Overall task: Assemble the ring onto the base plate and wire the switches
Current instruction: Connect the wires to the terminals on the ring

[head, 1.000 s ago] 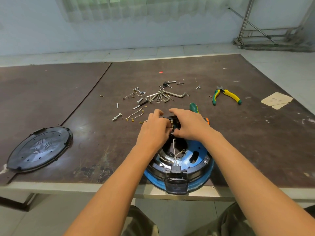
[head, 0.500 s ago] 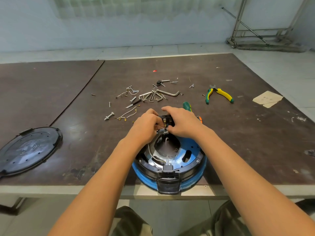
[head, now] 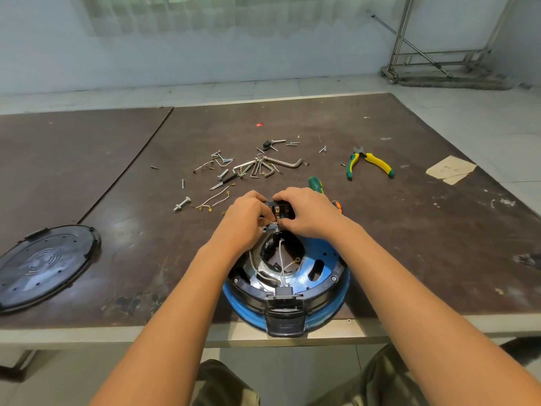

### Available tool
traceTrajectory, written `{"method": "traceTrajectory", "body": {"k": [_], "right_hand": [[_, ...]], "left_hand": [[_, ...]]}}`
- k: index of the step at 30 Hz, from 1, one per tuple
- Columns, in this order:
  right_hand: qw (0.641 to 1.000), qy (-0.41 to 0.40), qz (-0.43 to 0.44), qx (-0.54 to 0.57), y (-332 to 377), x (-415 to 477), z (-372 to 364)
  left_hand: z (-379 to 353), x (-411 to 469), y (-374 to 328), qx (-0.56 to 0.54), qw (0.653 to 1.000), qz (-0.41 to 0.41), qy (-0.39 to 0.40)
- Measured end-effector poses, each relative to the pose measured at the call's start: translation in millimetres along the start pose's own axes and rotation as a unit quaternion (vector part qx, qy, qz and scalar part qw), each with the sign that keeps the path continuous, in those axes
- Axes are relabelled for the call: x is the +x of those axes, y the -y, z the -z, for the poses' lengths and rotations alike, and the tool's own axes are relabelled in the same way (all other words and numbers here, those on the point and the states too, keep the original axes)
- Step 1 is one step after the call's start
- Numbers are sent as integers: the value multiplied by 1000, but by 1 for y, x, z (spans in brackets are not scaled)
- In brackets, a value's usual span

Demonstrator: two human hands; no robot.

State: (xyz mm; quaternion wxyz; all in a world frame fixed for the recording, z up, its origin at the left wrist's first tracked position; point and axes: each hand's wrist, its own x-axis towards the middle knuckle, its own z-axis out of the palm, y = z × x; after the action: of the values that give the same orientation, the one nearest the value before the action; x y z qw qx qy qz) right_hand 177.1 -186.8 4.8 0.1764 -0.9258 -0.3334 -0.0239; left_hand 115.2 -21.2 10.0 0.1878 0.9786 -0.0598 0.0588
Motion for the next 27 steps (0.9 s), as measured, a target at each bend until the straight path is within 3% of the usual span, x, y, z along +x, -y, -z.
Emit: {"method": "traceTrajectory", "body": {"k": [27], "right_hand": [[1000, 17, -19, -1, 6, 0, 3]], "left_hand": [[0, -2, -3, -7, 1000, 15, -11]]}}
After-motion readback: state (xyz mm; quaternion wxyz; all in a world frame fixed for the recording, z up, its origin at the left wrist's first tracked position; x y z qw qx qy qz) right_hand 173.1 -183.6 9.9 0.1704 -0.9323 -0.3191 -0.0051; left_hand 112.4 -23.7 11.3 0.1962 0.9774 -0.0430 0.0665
